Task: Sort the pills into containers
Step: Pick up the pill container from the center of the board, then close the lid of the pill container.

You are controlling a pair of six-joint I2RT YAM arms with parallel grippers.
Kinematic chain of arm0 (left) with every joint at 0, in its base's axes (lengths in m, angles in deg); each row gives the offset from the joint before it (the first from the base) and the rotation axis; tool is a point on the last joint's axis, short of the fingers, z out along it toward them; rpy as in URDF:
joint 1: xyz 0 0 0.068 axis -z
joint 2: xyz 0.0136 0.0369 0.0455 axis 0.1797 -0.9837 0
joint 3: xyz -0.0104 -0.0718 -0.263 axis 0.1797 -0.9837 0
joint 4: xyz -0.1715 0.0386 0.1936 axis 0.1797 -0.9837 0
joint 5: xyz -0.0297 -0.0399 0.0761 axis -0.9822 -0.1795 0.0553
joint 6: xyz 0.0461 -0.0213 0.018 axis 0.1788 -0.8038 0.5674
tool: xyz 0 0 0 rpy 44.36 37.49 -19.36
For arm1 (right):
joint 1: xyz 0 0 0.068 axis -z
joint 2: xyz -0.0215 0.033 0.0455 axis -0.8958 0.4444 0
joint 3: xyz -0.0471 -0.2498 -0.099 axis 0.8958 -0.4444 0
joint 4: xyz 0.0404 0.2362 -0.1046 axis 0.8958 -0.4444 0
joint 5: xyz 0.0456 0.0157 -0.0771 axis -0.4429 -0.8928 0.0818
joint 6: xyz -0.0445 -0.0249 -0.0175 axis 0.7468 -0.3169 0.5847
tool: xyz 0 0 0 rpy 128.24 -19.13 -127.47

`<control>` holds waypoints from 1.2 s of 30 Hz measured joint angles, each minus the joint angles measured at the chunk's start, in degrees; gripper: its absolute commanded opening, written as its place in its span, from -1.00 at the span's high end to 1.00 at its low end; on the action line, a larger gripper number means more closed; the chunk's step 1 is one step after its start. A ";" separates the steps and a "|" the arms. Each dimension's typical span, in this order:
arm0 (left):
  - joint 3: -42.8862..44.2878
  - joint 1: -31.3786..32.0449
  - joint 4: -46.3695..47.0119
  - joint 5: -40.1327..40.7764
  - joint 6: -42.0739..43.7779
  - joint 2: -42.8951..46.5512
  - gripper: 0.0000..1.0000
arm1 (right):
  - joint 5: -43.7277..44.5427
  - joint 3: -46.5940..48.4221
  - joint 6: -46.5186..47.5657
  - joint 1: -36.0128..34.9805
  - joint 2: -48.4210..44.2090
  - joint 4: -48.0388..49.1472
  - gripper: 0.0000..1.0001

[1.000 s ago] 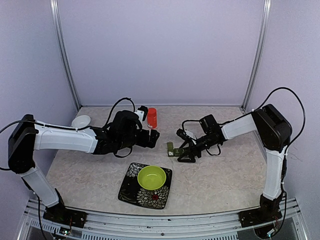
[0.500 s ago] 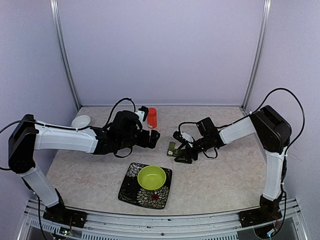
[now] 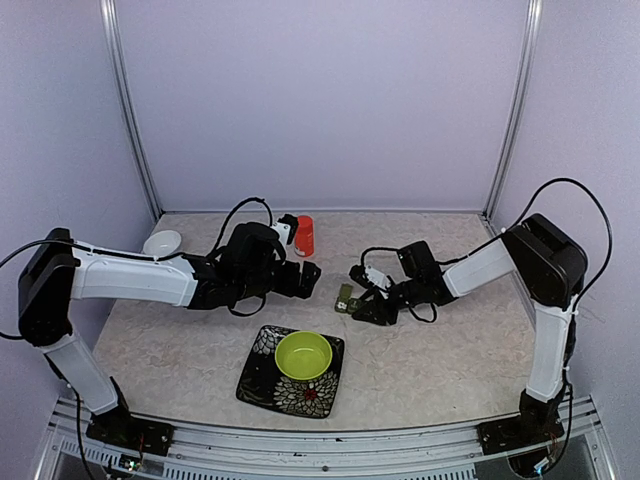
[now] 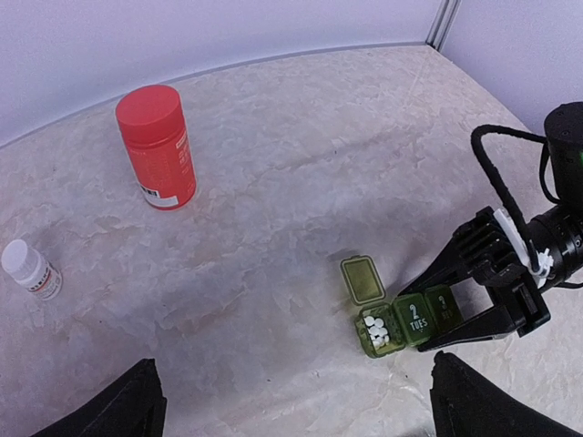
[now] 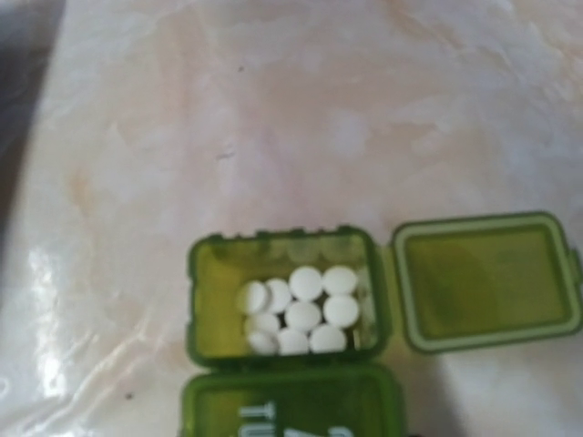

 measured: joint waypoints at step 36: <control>3.85 -9.01 -0.20 -21.88 -2.60 -3.93 -0.98 | 7.04 -8.20 -1.03 -17.14 -36.65 -9.29 0.41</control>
